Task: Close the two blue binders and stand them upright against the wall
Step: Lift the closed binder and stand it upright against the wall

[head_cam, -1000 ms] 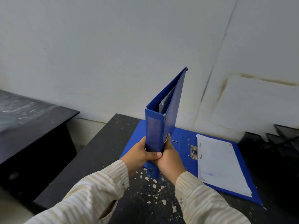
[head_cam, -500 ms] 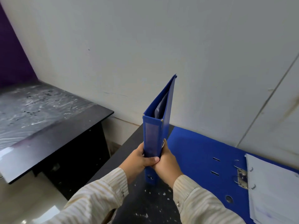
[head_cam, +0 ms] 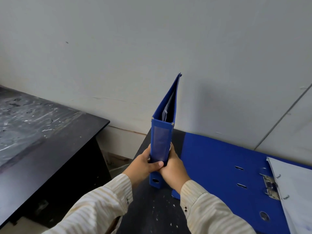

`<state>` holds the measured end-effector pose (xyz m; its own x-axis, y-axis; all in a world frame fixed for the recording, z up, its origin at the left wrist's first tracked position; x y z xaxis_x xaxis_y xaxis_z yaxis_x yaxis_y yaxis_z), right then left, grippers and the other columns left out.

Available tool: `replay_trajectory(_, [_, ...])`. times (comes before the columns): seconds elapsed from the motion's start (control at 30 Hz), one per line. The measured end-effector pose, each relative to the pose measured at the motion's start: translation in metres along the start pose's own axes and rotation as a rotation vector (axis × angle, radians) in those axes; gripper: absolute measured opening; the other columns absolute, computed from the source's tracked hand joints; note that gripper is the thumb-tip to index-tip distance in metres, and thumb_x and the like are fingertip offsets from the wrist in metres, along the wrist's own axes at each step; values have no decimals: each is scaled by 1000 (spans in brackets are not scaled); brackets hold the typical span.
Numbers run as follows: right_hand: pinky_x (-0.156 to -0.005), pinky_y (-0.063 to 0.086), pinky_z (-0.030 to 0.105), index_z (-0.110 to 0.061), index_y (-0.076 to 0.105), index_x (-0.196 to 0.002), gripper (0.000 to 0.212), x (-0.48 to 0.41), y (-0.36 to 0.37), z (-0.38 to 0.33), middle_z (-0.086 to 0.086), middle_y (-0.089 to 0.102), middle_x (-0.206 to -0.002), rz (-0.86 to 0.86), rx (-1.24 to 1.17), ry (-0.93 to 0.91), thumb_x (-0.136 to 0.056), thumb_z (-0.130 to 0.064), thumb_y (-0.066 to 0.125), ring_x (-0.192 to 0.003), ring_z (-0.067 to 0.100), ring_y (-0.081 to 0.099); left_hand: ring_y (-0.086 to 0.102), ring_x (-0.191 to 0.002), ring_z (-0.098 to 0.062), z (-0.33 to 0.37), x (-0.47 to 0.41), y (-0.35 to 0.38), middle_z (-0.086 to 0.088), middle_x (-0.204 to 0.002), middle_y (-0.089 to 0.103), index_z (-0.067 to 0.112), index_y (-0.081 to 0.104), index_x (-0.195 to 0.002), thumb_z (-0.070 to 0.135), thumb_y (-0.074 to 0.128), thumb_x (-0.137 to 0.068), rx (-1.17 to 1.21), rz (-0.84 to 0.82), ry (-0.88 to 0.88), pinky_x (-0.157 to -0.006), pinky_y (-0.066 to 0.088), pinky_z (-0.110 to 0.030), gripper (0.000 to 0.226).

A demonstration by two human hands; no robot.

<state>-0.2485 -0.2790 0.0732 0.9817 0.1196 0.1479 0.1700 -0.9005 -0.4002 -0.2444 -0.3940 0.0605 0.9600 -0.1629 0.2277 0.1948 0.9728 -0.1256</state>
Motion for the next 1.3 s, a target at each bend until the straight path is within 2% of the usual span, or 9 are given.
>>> replay_trajectory(0.07, [-82,49,20,-36,25,-143,72,-3,3,1,-4,62,-116,11,15,12,-85,-14,62,-100,13,61,58,-116,-5,-2,-4,-6,18,-119,64,36,39,-140,19,69,-85,-78,-33,-2,-107,44,-39,65])
replay_trajectory(0.13, [-79,48,17,-35,24,-144,74,-4,5,2,-4,63,-114,20,17,25,-85,-12,63,-99,11,61,58,-115,-4,-3,-6,-8,18,-119,64,38,37,-141,20,67,-87,-134,-60,9,-106,45,-38,65])
replay_trajectory(0.23, [-71,45,11,-36,25,-143,73,-4,6,2,-6,62,-108,29,21,41,-86,-11,61,-92,8,59,56,-111,3,-2,-8,-9,23,-117,61,37,34,-142,18,65,-88,-159,-73,18,-102,45,-29,65])
replay_trajectory(0.47, [-73,46,13,-35,29,-141,69,-11,2,2,-4,61,-112,38,49,52,-86,-10,61,-97,11,60,55,-101,14,1,-17,-8,29,-111,59,38,30,-144,16,63,-89,-179,-79,42,-82,47,-9,68])
replay_trajectory(0.67, [-78,46,17,-36,32,-139,65,-14,-4,0,-5,61,-109,44,67,53,-87,-9,60,-96,10,59,55,-95,16,6,-22,-5,31,-108,57,35,26,-145,13,62,-90,-192,-80,58,-73,46,-1,70])
replay_trajectory(0.87, [-70,44,10,-35,31,-139,66,-17,-6,-1,-6,60,-107,39,72,53,-87,-7,59,-93,9,58,55,-95,12,9,-27,-4,29,-107,56,32,24,-147,12,62,-89,-188,-78,46,-74,48,-4,72])
replay_trajectory(1.0, [-65,42,6,-36,31,-138,64,-20,-8,-1,-7,59,-104,43,61,55,-88,-7,58,-90,7,56,54,-100,9,12,-30,-3,30,-110,55,31,23,-148,13,62,-89,-185,-81,51,-93,43,-17,73])
replay_trajectory(1.2, [-70,43,11,-37,33,-136,61,-24,-9,1,-3,61,-109,63,86,54,-88,-9,59,-94,11,59,54,-102,9,13,-33,-3,29,-111,56,32,22,-149,11,61,-90,-166,-87,58,-98,43,-22,74])
replay_trajectory(1.3, [-77,46,16,-37,33,-136,63,-26,-9,3,-4,61,-109,72,81,53,-87,-9,60,-96,11,59,54,-105,7,12,-36,-3,28,-113,56,32,21,-149,12,62,-89,-167,-88,59,-102,43,-27,75])
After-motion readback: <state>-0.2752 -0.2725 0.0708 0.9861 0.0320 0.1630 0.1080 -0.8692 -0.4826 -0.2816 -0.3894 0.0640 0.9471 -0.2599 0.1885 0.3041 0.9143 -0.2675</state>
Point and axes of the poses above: each hand's wrist, its own x-axis away from the middle knuckle, its own y-axis out of the palm, z = x × y, the point moved 5 cm from there along -x, towards the middle knuckle
